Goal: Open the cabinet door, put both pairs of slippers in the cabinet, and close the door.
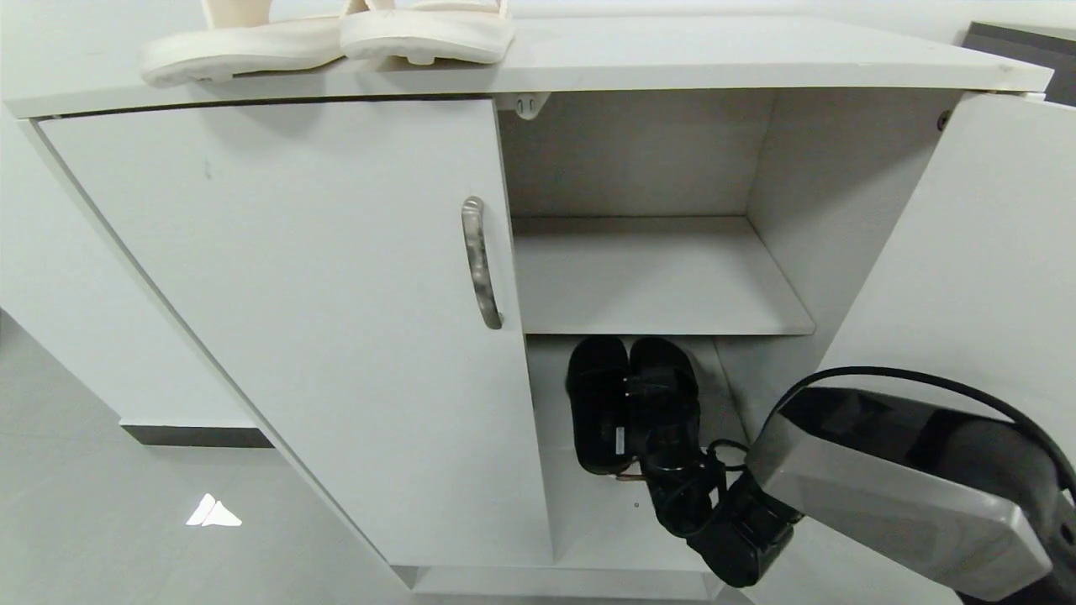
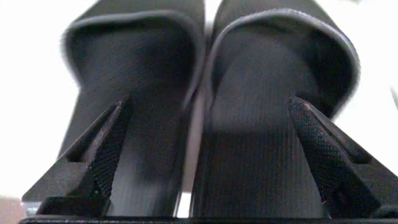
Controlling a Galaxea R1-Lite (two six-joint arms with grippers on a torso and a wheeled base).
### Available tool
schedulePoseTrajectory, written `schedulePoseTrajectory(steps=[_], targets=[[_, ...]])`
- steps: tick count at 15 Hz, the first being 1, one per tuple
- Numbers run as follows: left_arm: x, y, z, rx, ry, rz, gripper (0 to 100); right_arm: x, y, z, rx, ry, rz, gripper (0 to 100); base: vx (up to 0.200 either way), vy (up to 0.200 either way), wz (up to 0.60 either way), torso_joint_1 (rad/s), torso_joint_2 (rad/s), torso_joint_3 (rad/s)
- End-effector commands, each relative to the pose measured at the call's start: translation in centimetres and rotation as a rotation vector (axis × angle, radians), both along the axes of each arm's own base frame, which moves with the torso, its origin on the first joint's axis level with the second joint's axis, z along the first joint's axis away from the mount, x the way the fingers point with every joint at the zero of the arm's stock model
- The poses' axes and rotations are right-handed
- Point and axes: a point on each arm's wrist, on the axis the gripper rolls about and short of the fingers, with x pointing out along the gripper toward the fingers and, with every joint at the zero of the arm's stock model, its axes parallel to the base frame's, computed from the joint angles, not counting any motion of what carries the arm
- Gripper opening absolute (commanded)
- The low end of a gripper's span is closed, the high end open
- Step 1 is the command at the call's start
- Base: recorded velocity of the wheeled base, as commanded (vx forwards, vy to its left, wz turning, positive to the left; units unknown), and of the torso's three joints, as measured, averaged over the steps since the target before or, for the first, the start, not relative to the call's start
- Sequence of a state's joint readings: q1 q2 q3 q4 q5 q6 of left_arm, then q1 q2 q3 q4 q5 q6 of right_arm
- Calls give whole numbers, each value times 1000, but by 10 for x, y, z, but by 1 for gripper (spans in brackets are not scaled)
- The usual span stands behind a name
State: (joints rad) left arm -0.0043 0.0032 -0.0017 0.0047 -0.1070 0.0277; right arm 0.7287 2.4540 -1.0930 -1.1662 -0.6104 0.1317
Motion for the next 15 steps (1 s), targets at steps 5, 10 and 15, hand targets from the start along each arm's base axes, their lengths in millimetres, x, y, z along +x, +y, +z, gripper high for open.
schedulePoseTrajectory(steps=[5, 10, 15], targets=[[0, 0, 0, 0, 2, -1, 0, -94, -31, 46, 105, -51, 356, 100, -120, 0, 0, 2, 1, 1], [0, 0, 0, 0, 2, -1, 0, -125, -39, 51, 119, -23, 573, 100, -200, 0, 0, 0, 0, 3], [0, 0, 0, -2, 2, 1, 0, -149, -51, 68, 141, -20, 729, 100, -80, 0, 0, 0, 1, 1]])
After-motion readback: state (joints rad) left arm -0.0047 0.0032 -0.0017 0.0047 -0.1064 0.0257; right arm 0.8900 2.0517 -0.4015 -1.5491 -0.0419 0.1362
